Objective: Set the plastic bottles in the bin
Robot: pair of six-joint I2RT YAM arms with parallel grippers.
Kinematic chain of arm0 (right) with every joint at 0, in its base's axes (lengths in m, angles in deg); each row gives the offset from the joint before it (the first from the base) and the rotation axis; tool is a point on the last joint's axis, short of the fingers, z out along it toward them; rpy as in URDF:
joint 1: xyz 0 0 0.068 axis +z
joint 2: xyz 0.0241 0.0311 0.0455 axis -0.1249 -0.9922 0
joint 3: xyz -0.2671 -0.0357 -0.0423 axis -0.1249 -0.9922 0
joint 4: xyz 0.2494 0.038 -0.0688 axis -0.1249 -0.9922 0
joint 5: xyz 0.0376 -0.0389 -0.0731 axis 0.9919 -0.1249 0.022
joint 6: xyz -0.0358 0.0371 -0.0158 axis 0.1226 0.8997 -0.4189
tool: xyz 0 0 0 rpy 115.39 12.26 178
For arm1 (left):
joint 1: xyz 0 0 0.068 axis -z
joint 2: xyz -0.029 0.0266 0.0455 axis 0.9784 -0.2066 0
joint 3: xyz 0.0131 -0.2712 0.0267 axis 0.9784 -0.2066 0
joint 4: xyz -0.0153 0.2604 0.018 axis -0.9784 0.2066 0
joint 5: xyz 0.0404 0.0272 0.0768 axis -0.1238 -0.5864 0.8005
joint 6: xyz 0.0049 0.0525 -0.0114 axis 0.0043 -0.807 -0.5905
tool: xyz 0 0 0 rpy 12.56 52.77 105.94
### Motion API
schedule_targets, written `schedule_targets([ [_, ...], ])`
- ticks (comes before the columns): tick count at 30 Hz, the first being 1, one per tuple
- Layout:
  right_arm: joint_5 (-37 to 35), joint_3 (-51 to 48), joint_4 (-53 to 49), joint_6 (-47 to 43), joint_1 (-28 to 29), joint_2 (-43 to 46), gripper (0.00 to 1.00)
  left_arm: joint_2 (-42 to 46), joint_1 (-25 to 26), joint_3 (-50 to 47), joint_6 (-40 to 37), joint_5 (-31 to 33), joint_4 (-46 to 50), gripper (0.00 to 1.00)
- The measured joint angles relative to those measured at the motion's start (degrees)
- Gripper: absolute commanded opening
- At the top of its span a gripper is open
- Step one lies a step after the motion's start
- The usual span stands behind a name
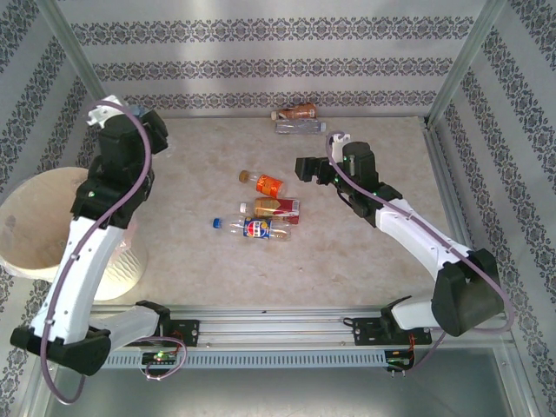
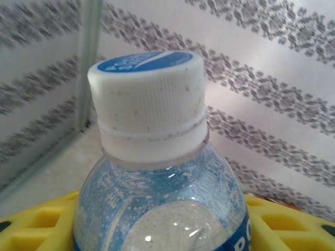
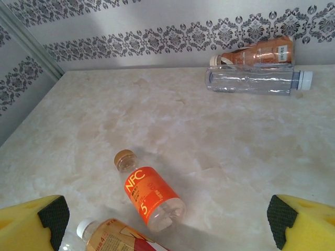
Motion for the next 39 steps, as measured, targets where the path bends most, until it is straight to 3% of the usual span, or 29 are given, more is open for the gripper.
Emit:
schedule_targets([
  [9,1.1,2.4,3.4,2.4,0.3,-3.3,0.98,2.0,-0.7,5.8,-9.2,19.1,11.0,0.57],
  [15,1.8,4.8,4.5,4.2,0.3,-5.1,0.98,2.3,-5.2,5.8,-12.5,27.6,14.3,0.58],
  [25,2.9,7.6,4.7,6.0,0.3,-7.1,0.98,3.9,-25.5,2.1,-8.9,19.3,21.0,0.58],
  [39,3.0,11.8,4.6,6.0,0.3,-9.9,0.98,3.5,-45.5,-5.7,-6.7,2.7,23.9,0.63],
])
